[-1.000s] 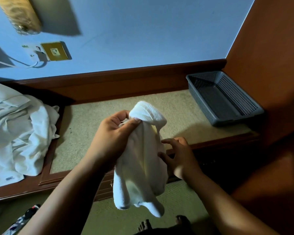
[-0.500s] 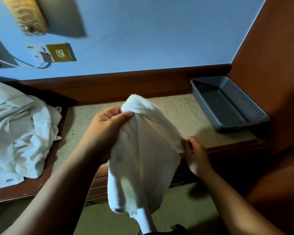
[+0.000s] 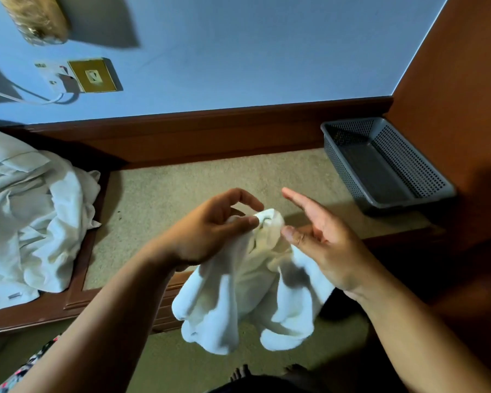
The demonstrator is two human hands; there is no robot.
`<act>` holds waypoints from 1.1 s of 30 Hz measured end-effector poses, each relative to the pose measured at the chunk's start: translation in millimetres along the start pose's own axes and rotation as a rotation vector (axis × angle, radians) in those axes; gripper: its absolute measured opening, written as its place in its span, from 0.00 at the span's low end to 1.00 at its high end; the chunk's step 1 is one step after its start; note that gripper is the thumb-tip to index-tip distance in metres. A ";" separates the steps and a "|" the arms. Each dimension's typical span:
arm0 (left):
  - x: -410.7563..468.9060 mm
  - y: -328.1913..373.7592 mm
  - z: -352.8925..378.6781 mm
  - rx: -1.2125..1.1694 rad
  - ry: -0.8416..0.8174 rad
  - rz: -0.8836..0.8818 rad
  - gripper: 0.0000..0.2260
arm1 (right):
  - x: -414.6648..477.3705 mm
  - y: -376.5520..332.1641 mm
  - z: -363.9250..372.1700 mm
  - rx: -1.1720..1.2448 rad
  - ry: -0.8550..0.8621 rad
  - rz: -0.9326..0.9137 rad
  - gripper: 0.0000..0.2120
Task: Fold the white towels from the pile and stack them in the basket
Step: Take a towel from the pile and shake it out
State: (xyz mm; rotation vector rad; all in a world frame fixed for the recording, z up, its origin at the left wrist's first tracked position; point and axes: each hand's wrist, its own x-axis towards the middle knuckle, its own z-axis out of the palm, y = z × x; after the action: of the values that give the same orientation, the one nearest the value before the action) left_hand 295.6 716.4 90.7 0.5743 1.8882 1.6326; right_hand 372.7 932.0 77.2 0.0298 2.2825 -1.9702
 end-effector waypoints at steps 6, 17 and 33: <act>-8.4 23.7 -1.0 -0.111 -0.157 0.173 0.11 | 8.8 0.3 21.3 -0.167 -0.268 0.091 0.12; -25.4 -76.6 -57.9 0.232 0.212 0.014 0.22 | 13.4 19.1 -28.7 0.217 0.221 0.171 0.07; 3.4 -31.8 38.0 -0.799 0.493 0.077 0.13 | -8.6 21.0 -9.2 0.453 0.473 0.087 0.06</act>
State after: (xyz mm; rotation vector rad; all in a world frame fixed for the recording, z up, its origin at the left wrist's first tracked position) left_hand 319.9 741.6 55.4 -0.1081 1.3070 2.5258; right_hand 382.5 944.8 58.8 0.6915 1.9476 -2.6011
